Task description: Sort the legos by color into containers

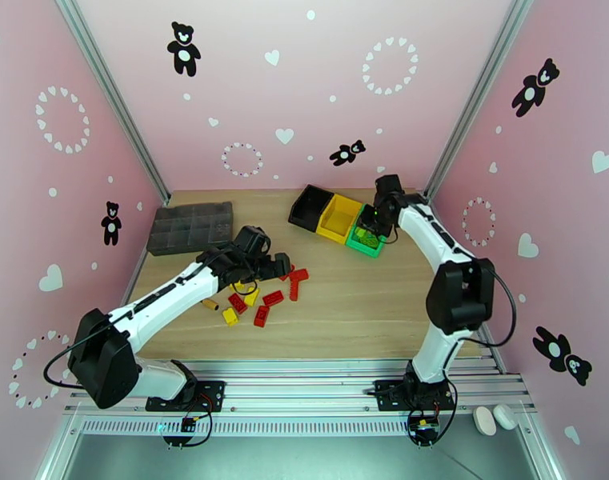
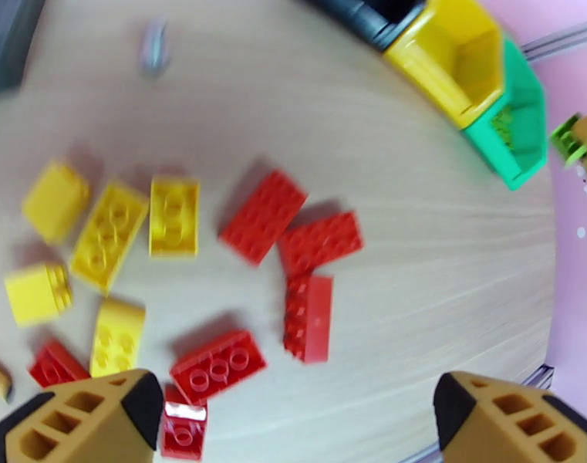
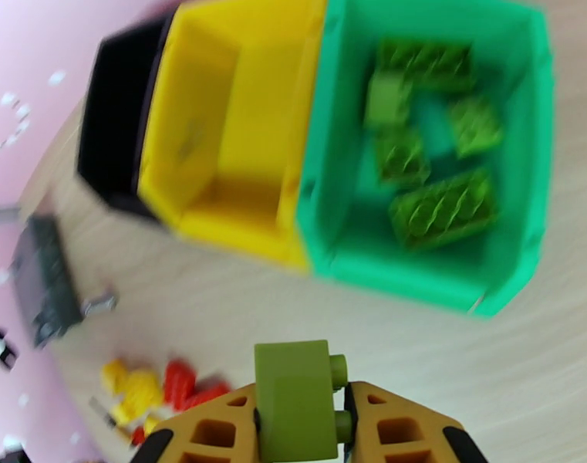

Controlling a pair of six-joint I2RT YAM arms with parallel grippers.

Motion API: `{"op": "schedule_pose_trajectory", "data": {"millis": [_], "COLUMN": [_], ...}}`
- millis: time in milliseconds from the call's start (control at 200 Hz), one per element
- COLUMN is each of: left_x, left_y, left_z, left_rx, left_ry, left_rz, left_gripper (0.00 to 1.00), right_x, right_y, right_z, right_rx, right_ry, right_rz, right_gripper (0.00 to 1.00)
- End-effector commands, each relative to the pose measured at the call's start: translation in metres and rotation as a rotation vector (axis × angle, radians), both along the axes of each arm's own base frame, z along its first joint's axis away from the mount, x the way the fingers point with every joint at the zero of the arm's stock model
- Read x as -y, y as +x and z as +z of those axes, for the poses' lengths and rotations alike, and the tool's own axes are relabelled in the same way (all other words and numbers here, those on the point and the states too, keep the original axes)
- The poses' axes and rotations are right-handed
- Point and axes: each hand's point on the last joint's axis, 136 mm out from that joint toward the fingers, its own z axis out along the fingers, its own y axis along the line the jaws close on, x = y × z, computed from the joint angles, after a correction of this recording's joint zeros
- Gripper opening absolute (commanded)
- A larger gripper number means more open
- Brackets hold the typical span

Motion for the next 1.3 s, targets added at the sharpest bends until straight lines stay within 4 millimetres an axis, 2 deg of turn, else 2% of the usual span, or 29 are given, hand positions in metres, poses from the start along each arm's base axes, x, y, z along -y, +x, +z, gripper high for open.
{"op": "schedule_pose_trajectory", "data": {"millis": [0, 105, 175, 300, 385, 531, 626, 746, 936, 1011, 1176, 1296], "left_x": [-0.010, -0.017, -0.019, -0.022, -0.024, -0.023, -0.023, -0.027, -0.040, -0.049, -0.073, -0.090], "left_y": [-0.006, -0.008, -0.010, -0.015, -0.018, -0.017, -0.014, -0.009, -0.009, -0.012, -0.036, -0.058], "left_z": [-0.009, -0.015, -0.021, -0.036, -0.043, -0.050, -0.050, -0.049, -0.042, -0.035, -0.022, -0.021], "left_rx": [-0.088, -0.122, -0.153, -0.209, -0.228, -0.244, -0.239, -0.226, -0.201, -0.184, -0.162, -0.175], "left_ry": [-0.001, 0.053, 0.087, 0.126, 0.136, 0.133, 0.136, 0.149, 0.130, 0.114, 0.087, 0.052], "left_rz": [0.067, 0.066, 0.060, 0.050, 0.061, 0.080, 0.093, 0.127, 0.209, 0.249, 0.335, 0.386], "left_gripper": [0.89, 0.84, 0.81, 0.76, 0.74, 0.74, 0.73, 0.74, 0.81, 0.87, 0.97, 0.98], "right_x": [0.027, 0.034, 0.037, 0.036, 0.034, 0.030, 0.019, -0.013, -0.089, -0.119, -0.180, -0.213], "right_y": [0.009, 0.018, 0.022, 0.026, 0.024, 0.016, 0.003, -0.023, -0.081, -0.101, -0.136, -0.153], "right_z": [-0.004, -0.008, -0.014, -0.020, -0.017, -0.002, 0.006, 0.003, -0.030, -0.042, -0.066, -0.081], "right_rx": [-0.033, -0.047, -0.063, -0.075, -0.071, -0.040, -0.023, -0.034, -0.129, -0.158, -0.215, -0.245], "right_ry": [-0.161, -0.199, -0.203, -0.193, -0.189, -0.166, -0.132, -0.082, -0.045, -0.030, -0.011, -0.010], "right_rz": [-0.049, -0.064, -0.065, -0.046, -0.031, -0.009, 0.013, 0.087, 0.249, 0.304, 0.421, 0.483], "right_gripper": [0.20, 0.24, 0.30, 0.51, 0.61, 0.66, 0.66, 0.67, 0.69, 0.71, 0.73, 0.75]}}
